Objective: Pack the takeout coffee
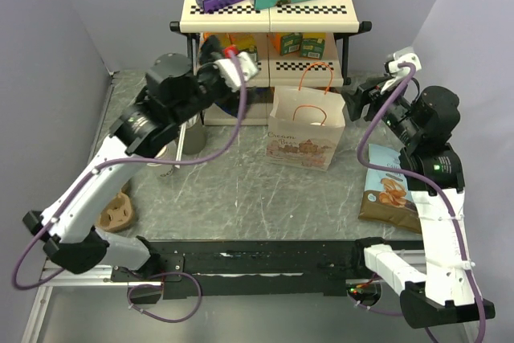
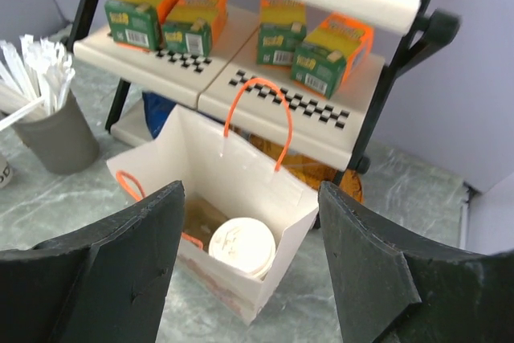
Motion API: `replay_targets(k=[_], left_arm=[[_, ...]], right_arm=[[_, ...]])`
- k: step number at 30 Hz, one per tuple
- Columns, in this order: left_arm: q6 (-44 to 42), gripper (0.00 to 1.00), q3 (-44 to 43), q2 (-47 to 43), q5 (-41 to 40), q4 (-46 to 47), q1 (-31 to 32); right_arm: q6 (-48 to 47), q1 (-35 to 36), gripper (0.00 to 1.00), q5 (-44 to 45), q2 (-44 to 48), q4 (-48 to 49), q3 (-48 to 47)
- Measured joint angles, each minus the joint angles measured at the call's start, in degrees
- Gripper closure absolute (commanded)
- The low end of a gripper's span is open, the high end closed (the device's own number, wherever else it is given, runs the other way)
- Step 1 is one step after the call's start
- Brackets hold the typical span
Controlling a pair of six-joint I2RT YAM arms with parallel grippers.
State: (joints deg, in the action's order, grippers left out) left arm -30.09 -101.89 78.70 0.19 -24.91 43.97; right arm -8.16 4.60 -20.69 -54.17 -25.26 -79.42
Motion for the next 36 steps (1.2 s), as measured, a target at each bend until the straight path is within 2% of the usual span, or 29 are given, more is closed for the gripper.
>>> replay_targets(k=[8, 9, 10, 11, 13, 18, 21, 23, 30, 36], left_arm=[[10.12, 0.02, 1.64, -1.84, 1.16, -8.87, -16.44], [11.21, 0.05, 1.49, -1.79, 1.95, -9.68, -18.34], [12.24, 0.13, 1.14, -1.73, 2.99, -10.54, -20.15], [13.09, 0.18, 0.66, -1.62, 3.85, -11.19, -21.81], [14.6, 0.25, -0.52, -1.2, 6.23, -12.44, -24.7], [16.28, 0.28, -1.07, -0.79, 13.75, -17.29, -31.67], [16.41, 0.31, -0.98, -0.39, 16.26, -22.32, -33.18], [16.59, 0.28, 0.42, -0.33, 17.92, -25.51, -33.27], [19.08, 0.28, 15.26, -2.64, 18.62, -33.09, -33.27], [20.31, 0.3, 16.72, -0.87, 17.25, -36.11, -33.27]], right_arm=[[-0.22, 0.0, 0.25, -2.95, -0.07, -0.92, 1.79], [-0.2, 0.0, 0.25, -3.19, -0.09, -1.01, 1.86], [-0.17, 0.0, 0.25, -3.32, -0.17, -1.07, 1.86], [-0.13, 0.0, 0.25, -3.48, -0.33, -1.09, 1.86], [0.0, 0.0, 0.25, -3.98, -0.63, -1.16, 1.86], [0.0, 0.0, 0.24, -4.68, -1.42, -1.75, 1.81], [-0.07, 0.0, 0.24, -4.68, -1.7, -2.71, 1.73], [-0.22, 0.0, 0.24, -4.66, -1.86, -3.32, 1.73], [-0.15, 0.0, 0.24, -4.72, -1.95, -3.58, 1.73], [0.07, 0.0, 0.24, -5.29, -1.95, -3.69, 1.73]])
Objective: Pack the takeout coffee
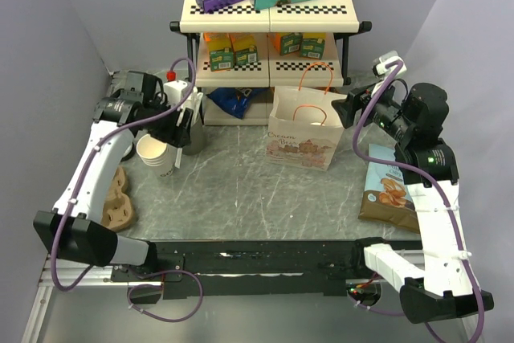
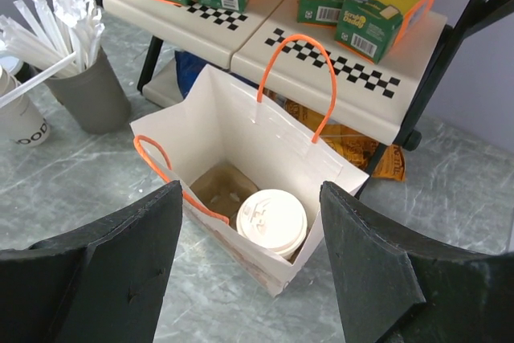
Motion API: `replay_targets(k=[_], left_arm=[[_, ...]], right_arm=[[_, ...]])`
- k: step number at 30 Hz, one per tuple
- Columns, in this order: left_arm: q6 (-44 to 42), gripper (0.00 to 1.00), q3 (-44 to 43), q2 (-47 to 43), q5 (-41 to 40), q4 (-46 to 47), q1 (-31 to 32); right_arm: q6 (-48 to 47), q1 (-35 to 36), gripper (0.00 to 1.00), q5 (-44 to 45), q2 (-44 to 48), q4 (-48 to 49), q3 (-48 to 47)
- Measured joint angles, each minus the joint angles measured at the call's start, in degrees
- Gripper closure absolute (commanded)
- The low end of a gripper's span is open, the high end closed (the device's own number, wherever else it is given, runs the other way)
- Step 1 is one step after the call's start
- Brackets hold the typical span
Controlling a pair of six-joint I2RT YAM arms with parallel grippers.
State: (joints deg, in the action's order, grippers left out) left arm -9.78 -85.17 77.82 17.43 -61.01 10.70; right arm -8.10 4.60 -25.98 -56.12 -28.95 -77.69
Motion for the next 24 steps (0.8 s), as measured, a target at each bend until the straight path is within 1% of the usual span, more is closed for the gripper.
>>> replay_targets(k=[2, 5, 9, 13, 16, 19, 20, 21, 22, 23, 24], left_arm=[[0.04, 0.31, -0.26, 1.33, -1.01, -0.26, -0.02], [0.04, 0.37, -1.14, 4.42, -2.16, -0.66, -0.11], [0.0, 0.42, -2.08, 8.92, -2.75, -0.94, -0.24], [-0.02, 0.43, -4.11, 12.94, -2.91, -1.25, -0.28], [-0.02, 0.45, -4.87, 14.23, -3.34, -1.2, -0.28], [0.0, 0.5, -4.96, 14.78, -3.61, -1.27, -0.31], [0.0, 0.53, -4.96, 15.06, -3.82, -1.27, -0.31], [0.0, 0.61, -4.96, 15.3, -3.89, -1.27, -0.31], [0.04, 0.64, -4.98, 15.47, -3.98, -1.27, -0.31], [-0.07, 0.73, -4.98, 15.76, -4.15, -1.27, -0.31], [-0.04, 0.75, -4.98, 15.96, -4.26, -1.31, -0.33]], right_arm=[[0.07, 0.0, 0.24, -0.07, 0.0, -0.35, 0.0], [0.13, 0.0, 0.24, -0.07, 0.02, -0.81, 0.0], [0.13, 0.0, 0.24, -0.07, 0.09, -1.22, 0.0], [0.13, 0.0, 0.24, -0.02, 0.17, -1.4, 0.02], [0.13, 0.0, 0.24, -0.02, 0.48, -1.53, 0.15], [0.11, 0.0, 0.24, -0.02, 0.92, -1.57, 0.37], [0.13, 0.0, 0.24, -0.02, 1.03, -1.64, 0.39], [0.13, 0.0, 0.24, -0.02, 1.05, -1.6, 0.39], [0.13, 0.0, 0.24, -0.02, 1.05, -1.6, 0.39], [0.13, 0.0, 0.24, -0.02, 1.05, -1.6, 0.39], [0.13, 0.0, 0.24, -0.02, 1.05, -1.6, 0.39]])
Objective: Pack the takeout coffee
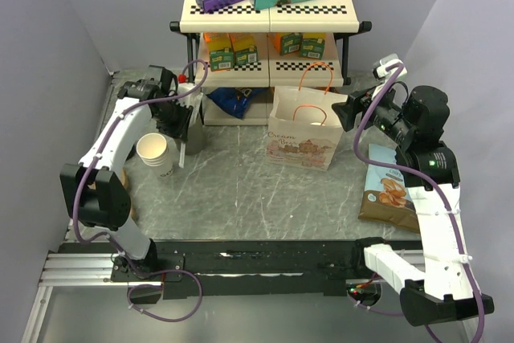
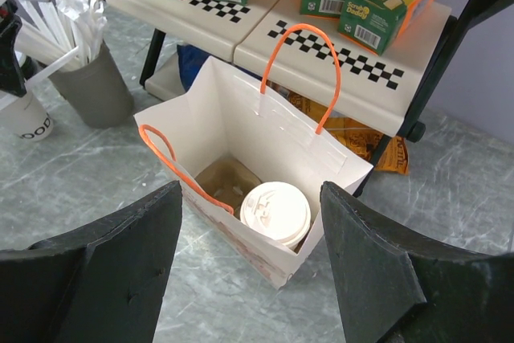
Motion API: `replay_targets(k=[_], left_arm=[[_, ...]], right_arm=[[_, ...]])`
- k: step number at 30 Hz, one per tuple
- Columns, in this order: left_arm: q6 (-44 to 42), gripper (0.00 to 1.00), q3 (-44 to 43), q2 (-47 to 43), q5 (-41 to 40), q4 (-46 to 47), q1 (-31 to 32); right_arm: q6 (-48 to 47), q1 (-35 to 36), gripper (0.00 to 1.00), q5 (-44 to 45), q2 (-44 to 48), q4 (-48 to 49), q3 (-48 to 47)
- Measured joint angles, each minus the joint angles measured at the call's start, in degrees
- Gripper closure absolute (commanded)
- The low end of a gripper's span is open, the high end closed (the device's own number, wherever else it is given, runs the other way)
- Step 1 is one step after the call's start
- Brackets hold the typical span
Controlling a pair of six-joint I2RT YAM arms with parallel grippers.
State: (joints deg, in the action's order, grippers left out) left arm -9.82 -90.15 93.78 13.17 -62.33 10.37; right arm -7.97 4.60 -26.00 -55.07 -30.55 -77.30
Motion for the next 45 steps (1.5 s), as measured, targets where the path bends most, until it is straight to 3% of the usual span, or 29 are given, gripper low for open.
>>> replay_targets(k=[5, 7, 9, 29, 33, 39, 45], left_arm=[[0.02, 0.8, 0.0, 0.46, -0.52, -0.17, -0.07], [0.0, 0.95, 0.0, 0.46, -0.85, -0.22, -0.07], [0.17, 0.99, 0.02, 0.46, -1.2, -0.5, -0.07], [0.0, 0.99, 4.24, -11.56, -1.7, -3.41, -2.25], [-1.29, 0.99, 1.86, -11.58, 3.15, -5.11, -2.75], [-4.07, 0.99, -3.48, -14.14, 17.18, -3.93, -1.62], [-3.32, 0.99, -10.78, -13.97, 25.62, 6.27, 8.2]], right_arm=[[0.0, 0.0, 0.24, 0.0, -0.02, 0.0, 0.0], [0.0, 0.0, 0.24, 0.0, -0.02, 0.0, 0.0], [0.0, 0.0, 0.24, 0.0, -0.02, 0.0, 0.0], [0.57, 0.0, 0.24, -0.31, -0.44, 0.02, 0.0], [0.66, 0.0, 0.24, -0.31, -0.72, 0.02, 0.0], [0.7, 0.0, 0.24, 0.96, -0.72, 0.11, -0.74], [1.29, 0.0, 0.24, 3.3, -0.52, 0.46, -2.51]])
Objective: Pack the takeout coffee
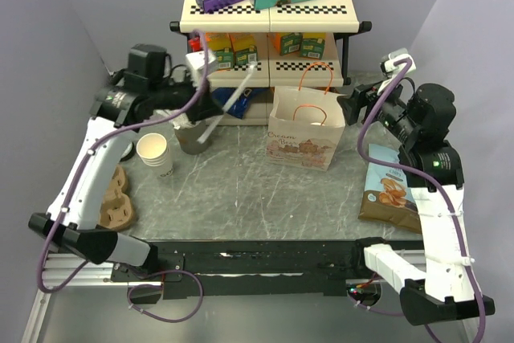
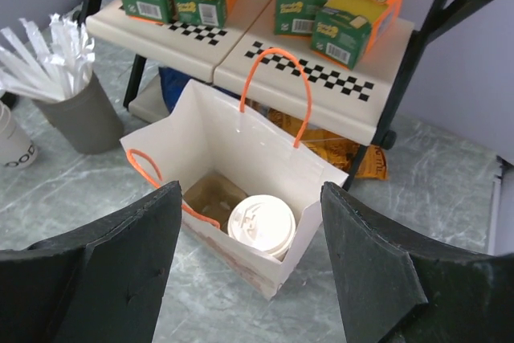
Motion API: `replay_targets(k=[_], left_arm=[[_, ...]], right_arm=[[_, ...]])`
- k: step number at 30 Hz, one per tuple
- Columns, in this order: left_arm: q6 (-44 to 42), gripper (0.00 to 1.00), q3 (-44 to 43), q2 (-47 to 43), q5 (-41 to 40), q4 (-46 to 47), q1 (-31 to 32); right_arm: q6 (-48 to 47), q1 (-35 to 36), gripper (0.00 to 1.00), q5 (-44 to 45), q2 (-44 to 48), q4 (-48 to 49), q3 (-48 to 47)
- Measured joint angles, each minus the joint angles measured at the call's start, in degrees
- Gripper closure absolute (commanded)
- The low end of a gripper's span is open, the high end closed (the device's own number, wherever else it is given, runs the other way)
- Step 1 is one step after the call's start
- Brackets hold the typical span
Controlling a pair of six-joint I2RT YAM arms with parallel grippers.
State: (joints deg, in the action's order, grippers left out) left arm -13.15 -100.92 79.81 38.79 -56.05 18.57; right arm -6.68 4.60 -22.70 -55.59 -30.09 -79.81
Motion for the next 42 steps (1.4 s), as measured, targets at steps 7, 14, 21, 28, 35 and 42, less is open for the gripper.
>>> replay_targets(k=[7, 14, 21, 28, 35, 42], left_arm=[[4.96, 0.99, -14.56, 12.92, 2.56, 13.75, 11.41], [9.6, 0.99, -18.86, 23.21, 0.22, 27.17, 15.21], [13.81, 0.99, -17.07, 24.83, -2.73, 42.4, 18.16], [17.46, 0.99, -16.92, 29.59, -4.15, 50.42, 18.82], [18.95, 0.55, -9.73, 29.86, -6.58, 52.59, 18.64], [18.53, 0.37, -7.65, 28.72, -8.31, 51.23, 18.64]], right_arm=[[0.44, -0.15, 0.24, 3.1, 1.11, -0.2, -0.17], [-0.2, -0.44, 0.23, 5.95, 1.86, -1.38, -0.83], [-0.22, -0.81, 0.23, 7.37, 2.21, -2.34, -1.14], [-0.2, -1.4, 0.22, 7.87, 2.12, -2.67, -1.36], [-0.2, -1.68, 0.22, 7.89, 2.25, -2.8, -1.36], [-0.22, -1.9, 0.21, 7.85, 2.36, -2.97, -1.36]])
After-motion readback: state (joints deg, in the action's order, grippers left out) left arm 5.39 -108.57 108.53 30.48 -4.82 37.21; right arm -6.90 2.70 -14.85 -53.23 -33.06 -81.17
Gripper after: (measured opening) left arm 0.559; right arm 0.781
